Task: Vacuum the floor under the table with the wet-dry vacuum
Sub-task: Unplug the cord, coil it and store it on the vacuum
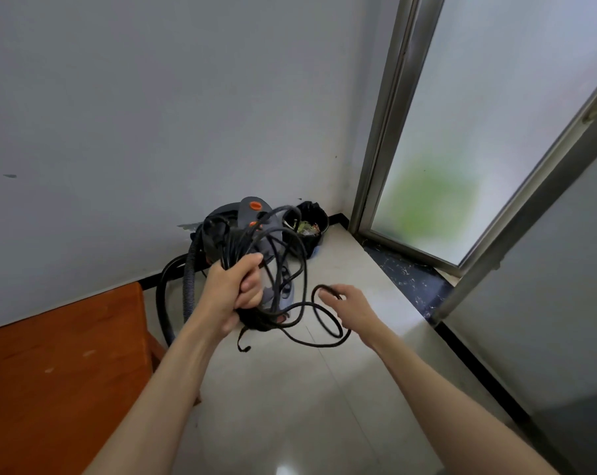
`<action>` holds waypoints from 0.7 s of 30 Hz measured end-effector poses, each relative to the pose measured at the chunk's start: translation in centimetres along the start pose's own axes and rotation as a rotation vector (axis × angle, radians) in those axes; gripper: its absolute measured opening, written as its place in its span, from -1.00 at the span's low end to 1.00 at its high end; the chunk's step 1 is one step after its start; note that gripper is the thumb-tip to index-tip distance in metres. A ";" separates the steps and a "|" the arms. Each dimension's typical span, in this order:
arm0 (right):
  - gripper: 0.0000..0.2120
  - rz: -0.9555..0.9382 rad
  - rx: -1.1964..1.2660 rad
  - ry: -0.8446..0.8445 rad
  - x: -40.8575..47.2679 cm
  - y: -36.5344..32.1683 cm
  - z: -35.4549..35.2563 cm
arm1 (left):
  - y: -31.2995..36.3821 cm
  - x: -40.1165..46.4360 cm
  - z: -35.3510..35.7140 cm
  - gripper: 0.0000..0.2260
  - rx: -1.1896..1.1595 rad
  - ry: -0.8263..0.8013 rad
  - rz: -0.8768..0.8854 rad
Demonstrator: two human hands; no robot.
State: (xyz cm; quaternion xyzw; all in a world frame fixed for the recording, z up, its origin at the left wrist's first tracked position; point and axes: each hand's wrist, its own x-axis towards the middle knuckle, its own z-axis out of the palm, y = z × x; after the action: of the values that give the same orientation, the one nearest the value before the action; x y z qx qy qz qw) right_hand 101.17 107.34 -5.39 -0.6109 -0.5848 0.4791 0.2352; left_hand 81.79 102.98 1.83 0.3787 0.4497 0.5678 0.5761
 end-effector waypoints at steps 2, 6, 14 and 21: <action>-0.60 -0.015 -0.031 -0.080 -0.6 0.1 0.8 | 1.0 0.0 0.4 -0.52 -0.038 0.000 0.043; -0.55 0.139 0.346 -0.443 -1.6 1.0 1.5 | 2.2 0.9 0.4 -0.56 -0.090 0.055 0.149; -0.83 0.162 0.662 -0.684 -2.6 4.1 -1.2 | 3.4 2.1 -1.3 -0.55 -0.265 0.130 0.217; -0.86 0.208 0.314 -0.530 -2.2 4.5 0.0 | 3.3 2.2 -0.3 -0.55 -0.339 0.051 0.119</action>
State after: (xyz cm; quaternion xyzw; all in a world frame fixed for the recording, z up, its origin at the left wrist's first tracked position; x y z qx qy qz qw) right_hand 103.65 104.35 -8.53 -0.4774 -0.4793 0.7273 0.1159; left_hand 80.35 105.41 4.62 0.2877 0.3388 0.6778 0.5856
